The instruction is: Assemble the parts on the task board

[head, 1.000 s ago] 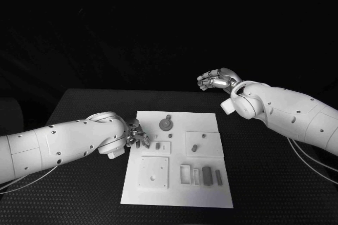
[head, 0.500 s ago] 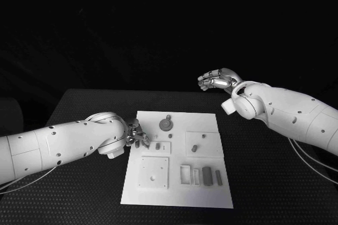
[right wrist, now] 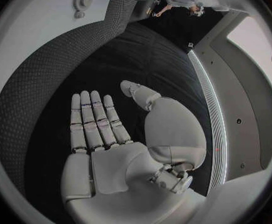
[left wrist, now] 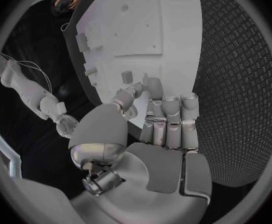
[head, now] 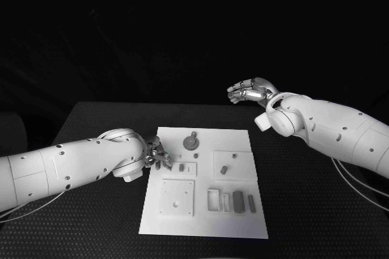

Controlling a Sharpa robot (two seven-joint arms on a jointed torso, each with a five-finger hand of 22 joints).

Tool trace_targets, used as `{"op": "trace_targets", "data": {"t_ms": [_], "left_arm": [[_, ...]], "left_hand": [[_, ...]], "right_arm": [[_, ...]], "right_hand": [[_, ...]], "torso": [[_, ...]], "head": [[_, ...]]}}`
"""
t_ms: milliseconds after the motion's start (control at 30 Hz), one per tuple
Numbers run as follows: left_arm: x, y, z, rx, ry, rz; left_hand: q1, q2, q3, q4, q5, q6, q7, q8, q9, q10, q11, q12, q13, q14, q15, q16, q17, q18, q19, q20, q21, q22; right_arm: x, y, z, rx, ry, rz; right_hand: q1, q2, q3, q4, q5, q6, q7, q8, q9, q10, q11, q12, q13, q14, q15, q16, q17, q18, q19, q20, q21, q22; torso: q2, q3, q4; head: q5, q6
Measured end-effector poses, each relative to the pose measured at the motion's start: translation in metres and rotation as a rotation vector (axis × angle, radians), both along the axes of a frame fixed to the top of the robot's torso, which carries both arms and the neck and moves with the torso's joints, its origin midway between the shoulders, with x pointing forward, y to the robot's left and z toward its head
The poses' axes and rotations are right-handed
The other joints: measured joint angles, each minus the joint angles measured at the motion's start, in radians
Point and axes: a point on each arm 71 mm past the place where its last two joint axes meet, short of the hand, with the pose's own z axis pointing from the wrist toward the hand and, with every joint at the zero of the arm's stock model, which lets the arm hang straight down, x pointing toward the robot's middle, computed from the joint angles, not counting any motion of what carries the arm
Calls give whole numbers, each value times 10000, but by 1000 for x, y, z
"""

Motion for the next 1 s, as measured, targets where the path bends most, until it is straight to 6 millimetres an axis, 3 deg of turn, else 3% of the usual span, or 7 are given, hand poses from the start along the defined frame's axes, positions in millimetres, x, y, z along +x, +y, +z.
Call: {"op": "trace_targets", "data": {"t_ms": [1000], "left_arm": [[-2,-3,-3,-4,271,-57]], "left_hand": [[-3,-3,-27,-27,95,52,22,0,1,45,28,0,79,40,-22,71,40,-8,71,1,78,5]], "right_arm": [[0,1,0,3,-1,10]], "right_hand": [[0,0,0,0,39,0,0,0,0,0,0,0,0,-1,-1,0,-9,1,0,0,-38,22]], "torso": [[0,-7,4]], "head": [[-17,-23]]}}
